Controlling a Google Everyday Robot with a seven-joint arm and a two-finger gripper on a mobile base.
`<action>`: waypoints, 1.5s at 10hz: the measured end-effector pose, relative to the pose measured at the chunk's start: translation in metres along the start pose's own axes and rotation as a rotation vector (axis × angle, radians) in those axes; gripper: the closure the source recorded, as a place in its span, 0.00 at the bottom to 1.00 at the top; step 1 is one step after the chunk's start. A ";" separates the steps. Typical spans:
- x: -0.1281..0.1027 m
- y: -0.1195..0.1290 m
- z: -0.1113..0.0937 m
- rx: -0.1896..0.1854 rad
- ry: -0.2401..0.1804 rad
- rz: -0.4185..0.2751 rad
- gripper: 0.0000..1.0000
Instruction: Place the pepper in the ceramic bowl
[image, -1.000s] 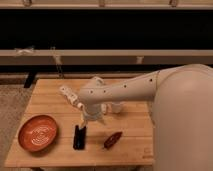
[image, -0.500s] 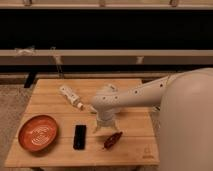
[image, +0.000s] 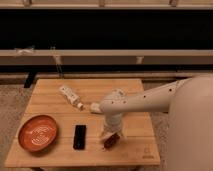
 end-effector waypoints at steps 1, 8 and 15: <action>-0.002 0.001 0.005 0.011 -0.014 0.014 0.20; -0.004 0.000 0.018 0.044 -0.062 0.033 0.54; 0.019 -0.046 -0.014 0.069 0.005 -0.120 1.00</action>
